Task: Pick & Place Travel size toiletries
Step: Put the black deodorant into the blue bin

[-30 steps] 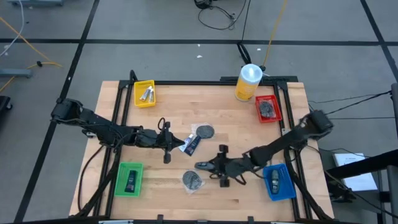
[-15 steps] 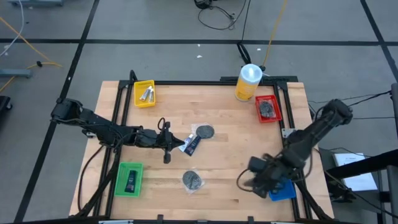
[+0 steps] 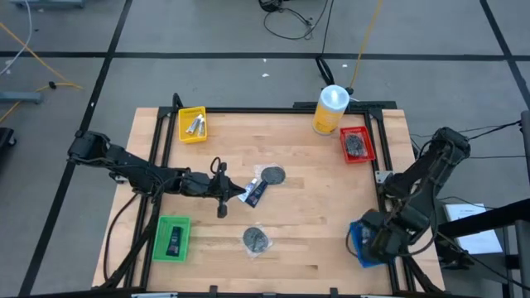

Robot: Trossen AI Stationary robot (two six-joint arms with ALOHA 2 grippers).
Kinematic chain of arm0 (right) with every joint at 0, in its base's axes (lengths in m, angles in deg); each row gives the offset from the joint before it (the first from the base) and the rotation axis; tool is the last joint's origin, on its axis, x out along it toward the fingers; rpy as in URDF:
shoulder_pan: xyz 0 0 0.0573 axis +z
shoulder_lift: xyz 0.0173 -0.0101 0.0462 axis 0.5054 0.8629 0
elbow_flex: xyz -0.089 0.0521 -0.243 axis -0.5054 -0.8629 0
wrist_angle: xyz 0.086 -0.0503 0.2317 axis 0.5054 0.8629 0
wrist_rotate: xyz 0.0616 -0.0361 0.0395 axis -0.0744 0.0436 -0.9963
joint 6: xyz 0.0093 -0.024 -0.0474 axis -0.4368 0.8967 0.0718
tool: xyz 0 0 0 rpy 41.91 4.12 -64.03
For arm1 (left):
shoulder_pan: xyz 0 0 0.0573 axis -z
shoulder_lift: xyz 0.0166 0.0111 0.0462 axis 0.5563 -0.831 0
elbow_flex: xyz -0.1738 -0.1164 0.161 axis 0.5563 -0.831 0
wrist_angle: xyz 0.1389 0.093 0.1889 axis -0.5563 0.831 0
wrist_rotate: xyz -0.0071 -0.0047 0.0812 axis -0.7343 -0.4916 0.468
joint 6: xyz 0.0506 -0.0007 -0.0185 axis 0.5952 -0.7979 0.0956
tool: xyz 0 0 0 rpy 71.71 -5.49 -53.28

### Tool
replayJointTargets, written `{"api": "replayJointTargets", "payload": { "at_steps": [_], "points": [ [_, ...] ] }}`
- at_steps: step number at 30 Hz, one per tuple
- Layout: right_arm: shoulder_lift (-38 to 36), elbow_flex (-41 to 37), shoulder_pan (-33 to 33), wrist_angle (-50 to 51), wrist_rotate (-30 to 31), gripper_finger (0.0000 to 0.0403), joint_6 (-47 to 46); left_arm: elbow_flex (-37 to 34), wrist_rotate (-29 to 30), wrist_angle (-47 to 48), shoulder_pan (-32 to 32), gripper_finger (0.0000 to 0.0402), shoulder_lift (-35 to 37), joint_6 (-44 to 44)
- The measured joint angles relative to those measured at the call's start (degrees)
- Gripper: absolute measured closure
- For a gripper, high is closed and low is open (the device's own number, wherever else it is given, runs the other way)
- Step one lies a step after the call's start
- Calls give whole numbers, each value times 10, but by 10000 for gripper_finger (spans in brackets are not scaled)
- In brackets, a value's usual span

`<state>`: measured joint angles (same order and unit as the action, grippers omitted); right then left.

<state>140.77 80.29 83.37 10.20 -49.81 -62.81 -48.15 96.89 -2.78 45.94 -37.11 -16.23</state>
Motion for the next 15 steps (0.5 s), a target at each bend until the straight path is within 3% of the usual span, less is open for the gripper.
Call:
{"api": "replayJointTargets", "payload": {
  "at_steps": [3,12,15],
  "points": [
    [-25,0,0,41,4,225,-25,0,0,0,0,392,0,0],
    [-52,-13,0,48,130,259,-22,0,0,4,0,392,0,-1],
    [-40,-42,-6,-36,88,269,4,0,-1,5,0,392,0,-3]
  ]
}}
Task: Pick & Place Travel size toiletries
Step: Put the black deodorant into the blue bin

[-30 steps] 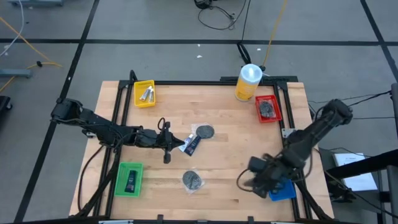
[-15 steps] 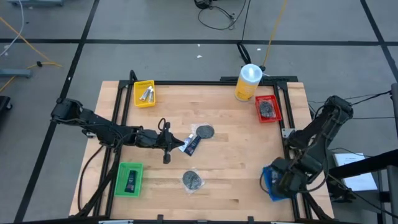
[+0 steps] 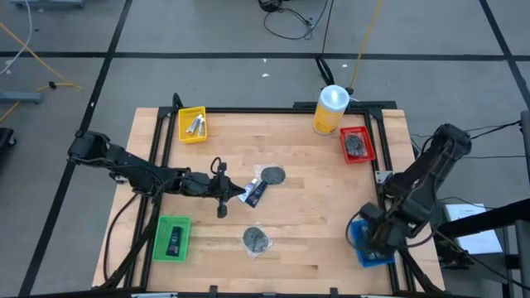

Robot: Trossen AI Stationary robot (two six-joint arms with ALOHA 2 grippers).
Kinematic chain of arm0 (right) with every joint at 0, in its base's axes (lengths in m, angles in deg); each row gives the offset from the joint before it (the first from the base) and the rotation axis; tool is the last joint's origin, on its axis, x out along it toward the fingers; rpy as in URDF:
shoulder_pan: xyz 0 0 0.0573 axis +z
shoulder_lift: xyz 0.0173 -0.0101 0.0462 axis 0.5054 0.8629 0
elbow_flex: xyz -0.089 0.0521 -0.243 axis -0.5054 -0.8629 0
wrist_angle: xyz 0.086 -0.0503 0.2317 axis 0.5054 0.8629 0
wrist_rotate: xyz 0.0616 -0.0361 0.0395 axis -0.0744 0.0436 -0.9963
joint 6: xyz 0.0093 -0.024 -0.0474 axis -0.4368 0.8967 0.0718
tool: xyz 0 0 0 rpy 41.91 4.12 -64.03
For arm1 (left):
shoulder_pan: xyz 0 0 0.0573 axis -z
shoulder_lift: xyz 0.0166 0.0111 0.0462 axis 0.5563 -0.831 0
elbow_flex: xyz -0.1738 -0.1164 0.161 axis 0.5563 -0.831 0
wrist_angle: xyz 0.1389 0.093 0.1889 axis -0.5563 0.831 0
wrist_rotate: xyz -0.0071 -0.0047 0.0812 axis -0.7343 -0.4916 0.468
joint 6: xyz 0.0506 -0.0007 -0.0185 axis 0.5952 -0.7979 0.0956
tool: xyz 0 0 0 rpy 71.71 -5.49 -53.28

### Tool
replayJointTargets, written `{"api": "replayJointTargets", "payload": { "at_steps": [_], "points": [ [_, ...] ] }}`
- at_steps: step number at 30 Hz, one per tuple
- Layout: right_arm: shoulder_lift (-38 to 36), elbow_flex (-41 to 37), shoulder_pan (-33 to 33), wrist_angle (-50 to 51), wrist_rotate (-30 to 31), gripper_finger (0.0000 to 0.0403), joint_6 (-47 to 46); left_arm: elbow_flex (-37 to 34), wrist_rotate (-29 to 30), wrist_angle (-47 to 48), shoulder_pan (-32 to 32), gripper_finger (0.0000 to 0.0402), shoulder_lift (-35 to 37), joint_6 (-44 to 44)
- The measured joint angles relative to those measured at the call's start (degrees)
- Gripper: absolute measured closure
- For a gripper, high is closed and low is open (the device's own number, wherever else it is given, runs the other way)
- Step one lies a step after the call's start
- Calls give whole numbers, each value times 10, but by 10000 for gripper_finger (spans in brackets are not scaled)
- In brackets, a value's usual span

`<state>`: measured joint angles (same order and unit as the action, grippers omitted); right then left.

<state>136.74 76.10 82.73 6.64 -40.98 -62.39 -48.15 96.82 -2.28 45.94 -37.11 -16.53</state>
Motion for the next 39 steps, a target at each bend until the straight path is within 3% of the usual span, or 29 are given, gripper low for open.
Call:
{"api": "replayJointTargets", "payload": {
  "at_steps": [6,9,11,16,19,34,39],
  "points": [
    [34,-77,-3,-157,-181,301,-41,0,0,5,0,392,0,-9],
    [54,-106,-1,-160,-284,324,-69,0,0,9,0,392,0,-9],
    [59,-122,3,-146,-308,341,-67,0,0,9,0,392,0,-9],
    [60,-148,1,-130,-284,381,-39,0,0,9,0,392,0,-9],
    [60,-150,1,-112,-238,398,-19,0,0,9,0,392,0,-9],
    [48,-128,-2,29,-24,400,-31,0,1,7,0,392,0,-11],
    [32,-109,-2,31,31,399,-30,0,2,6,0,392,0,-10]
  ]
}}
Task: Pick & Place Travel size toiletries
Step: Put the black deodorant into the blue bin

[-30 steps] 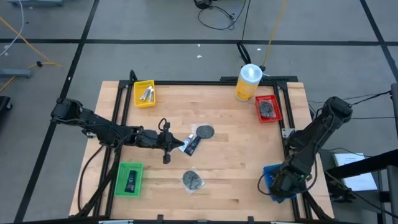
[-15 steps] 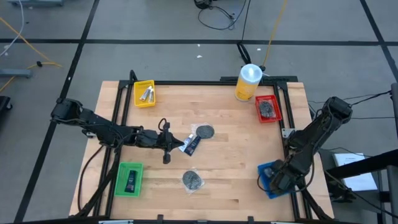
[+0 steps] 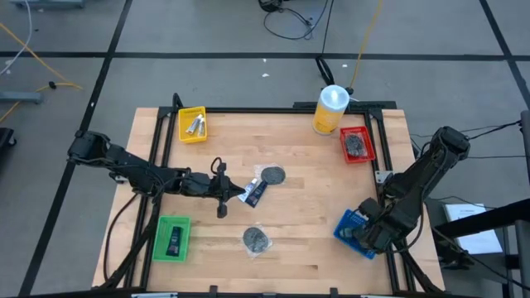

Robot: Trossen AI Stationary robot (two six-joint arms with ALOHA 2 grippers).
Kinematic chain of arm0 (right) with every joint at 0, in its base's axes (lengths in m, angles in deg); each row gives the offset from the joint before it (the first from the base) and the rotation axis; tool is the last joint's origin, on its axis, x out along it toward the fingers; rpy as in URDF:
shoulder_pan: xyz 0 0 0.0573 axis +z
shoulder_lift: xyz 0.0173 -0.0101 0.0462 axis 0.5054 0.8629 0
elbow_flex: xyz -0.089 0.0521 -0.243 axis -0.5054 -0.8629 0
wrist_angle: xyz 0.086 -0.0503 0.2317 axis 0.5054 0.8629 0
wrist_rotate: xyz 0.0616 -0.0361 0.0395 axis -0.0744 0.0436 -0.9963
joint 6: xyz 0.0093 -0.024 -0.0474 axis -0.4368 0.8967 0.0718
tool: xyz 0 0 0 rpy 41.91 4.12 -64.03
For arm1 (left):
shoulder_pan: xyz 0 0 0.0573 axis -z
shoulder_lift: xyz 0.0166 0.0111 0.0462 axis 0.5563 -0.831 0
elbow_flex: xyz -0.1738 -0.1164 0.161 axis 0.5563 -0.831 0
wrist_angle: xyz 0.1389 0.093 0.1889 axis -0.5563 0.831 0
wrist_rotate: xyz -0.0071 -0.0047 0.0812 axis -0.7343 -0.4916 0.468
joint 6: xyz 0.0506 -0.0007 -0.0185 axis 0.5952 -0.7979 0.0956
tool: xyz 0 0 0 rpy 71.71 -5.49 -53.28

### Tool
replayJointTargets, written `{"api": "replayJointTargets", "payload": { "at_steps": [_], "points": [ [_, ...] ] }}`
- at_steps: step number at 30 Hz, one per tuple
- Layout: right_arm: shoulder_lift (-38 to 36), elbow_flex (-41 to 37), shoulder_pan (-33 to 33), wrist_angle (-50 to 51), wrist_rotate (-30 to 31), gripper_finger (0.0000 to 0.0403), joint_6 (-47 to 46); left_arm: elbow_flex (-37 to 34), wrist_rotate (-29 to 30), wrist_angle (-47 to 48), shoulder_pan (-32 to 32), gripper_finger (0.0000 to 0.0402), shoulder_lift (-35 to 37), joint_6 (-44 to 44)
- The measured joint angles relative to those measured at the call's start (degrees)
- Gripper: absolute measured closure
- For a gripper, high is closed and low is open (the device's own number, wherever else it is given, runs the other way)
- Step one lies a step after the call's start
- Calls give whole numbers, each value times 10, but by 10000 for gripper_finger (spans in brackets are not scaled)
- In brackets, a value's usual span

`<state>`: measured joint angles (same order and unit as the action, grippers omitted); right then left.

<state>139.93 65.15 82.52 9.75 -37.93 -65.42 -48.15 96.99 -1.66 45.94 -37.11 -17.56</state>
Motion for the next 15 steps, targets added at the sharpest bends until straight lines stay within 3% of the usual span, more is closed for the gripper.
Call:
{"api": "replayJointTargets", "payload": {
  "at_steps": [8,15],
  "points": [
    [-1,3,-1,-30,89,399,28,0,1,0,0,392,0,0],
    [-2,3,-1,-120,147,399,109,0,1,0,0,392,0,0]
  ]
}}
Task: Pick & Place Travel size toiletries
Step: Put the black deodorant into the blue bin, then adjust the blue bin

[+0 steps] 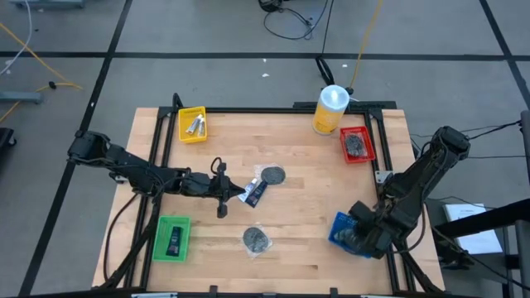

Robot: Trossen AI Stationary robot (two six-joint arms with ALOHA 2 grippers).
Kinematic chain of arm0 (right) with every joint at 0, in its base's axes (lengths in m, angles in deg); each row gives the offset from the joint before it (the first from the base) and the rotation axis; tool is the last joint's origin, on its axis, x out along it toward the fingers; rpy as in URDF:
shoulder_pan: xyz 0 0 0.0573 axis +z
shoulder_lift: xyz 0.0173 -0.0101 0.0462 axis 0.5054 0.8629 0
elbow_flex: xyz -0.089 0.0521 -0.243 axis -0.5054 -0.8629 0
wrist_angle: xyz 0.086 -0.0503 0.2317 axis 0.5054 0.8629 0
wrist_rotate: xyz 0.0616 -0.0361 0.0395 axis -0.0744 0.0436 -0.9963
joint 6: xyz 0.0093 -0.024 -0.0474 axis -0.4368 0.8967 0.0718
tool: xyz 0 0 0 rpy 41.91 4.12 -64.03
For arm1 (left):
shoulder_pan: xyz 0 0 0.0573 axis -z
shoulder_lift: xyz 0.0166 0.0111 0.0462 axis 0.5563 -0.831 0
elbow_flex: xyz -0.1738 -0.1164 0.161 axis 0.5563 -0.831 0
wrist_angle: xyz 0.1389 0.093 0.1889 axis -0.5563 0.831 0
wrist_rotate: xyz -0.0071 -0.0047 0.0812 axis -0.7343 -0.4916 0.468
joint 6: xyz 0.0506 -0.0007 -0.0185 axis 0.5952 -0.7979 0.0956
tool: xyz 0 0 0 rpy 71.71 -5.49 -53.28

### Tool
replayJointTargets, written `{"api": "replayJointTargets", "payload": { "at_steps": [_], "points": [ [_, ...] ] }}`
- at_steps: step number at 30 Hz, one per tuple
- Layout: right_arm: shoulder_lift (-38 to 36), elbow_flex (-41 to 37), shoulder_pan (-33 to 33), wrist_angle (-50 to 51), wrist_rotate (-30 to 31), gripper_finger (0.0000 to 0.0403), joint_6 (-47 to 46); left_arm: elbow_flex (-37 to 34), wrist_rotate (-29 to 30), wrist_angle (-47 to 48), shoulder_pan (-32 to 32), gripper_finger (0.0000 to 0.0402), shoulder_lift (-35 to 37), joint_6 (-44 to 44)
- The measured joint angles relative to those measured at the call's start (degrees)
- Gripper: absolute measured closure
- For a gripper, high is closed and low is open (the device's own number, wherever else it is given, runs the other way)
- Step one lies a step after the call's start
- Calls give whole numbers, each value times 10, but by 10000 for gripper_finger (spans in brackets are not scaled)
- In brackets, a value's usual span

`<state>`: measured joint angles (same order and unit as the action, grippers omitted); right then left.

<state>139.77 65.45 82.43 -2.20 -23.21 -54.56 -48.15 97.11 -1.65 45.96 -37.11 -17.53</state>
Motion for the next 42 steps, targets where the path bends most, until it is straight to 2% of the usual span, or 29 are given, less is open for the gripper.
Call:
{"api": "replayJointTargets", "payload": {
  "at_steps": [6,11,19,26,31,34,38,42],
  "points": [
    [0,0,0,-114,3,399,87,0,0,0,0,392,0,0],
    [0,-9,-9,-129,2,399,91,0,0,0,0,392,0,0],
    [0,-52,-74,-205,-13,399,198,0,0,2,0,392,0,0],
    [0,-57,-140,-93,-10,401,193,0,2,5,0,392,0,0],
    [0,-57,-154,-13,-3,402,131,0,2,5,0,392,0,0],
    [0,-57,-147,23,-42,402,82,0,3,6,0,392,0,-1],
    [0,-56,-122,72,-124,402,3,0,3,6,0,392,0,-1],
    [0,-33,-96,114,-166,402,-58,0,3,6,0,392,0,-2]
  ]
}}
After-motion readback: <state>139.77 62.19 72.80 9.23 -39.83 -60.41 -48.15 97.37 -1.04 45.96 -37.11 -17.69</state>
